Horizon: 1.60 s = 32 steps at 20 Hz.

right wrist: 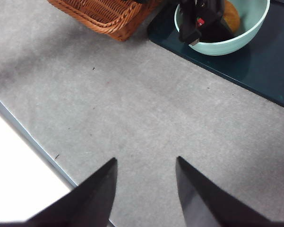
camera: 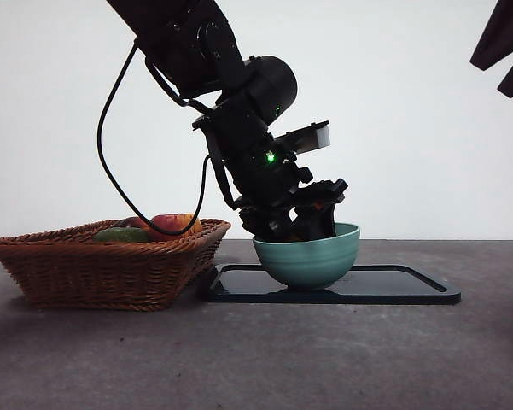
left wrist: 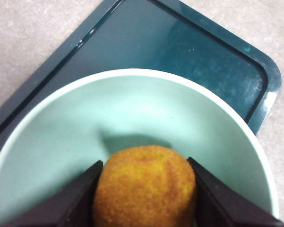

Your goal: Pick up the wifruite, put it on the bowl, pick up the plate, put it on desk

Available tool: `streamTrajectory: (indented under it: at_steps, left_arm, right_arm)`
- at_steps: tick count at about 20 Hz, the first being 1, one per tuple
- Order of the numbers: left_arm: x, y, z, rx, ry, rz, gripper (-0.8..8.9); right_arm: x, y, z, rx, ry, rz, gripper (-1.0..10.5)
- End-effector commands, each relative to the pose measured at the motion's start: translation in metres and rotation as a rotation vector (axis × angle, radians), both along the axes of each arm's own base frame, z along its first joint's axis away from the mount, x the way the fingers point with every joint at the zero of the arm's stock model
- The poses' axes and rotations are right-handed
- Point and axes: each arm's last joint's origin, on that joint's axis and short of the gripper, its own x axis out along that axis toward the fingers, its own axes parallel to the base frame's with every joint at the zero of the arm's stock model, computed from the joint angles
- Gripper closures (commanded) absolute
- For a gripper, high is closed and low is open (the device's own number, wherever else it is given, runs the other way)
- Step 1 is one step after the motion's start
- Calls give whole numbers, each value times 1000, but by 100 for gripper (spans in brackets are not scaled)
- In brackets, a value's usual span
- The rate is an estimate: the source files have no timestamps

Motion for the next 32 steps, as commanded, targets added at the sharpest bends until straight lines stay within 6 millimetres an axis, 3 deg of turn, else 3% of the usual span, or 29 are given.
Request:
streamTrajectory:
  at_steps: [1,6,10,15,18,21,24,32]
  left_arm:
    - [-2,-4,25,-46,-54,-8,638]
    - [-14,11,87,-159,-132,38,637]
    - [-36,38,148,-259,-159,107,637]
    - [-78,103,226,-378,-195,280,638]
    - [-107,146,252,-372,-197,401,638]
    - [-126,178,254,-351,-167,499,638]
    - [-134,191,241,-355,-144,554,638]
    - [-125,197,169,-286,-60,681,637]
  right_arm:
    - [1,2,1,1,-2,3,748]
    - [1,2,1,1,-2,3,748]
    - [1,2,1,1,-2,3,748]
    - [1,2,1,1,-2,3,748]
    - [1,2,1,1,-3,3,748]
    - [1,2,1,0,-5,5,748]
    - [1,2,1,0,-5,5,748]
    - [1,2,1,1,-5,5,748]
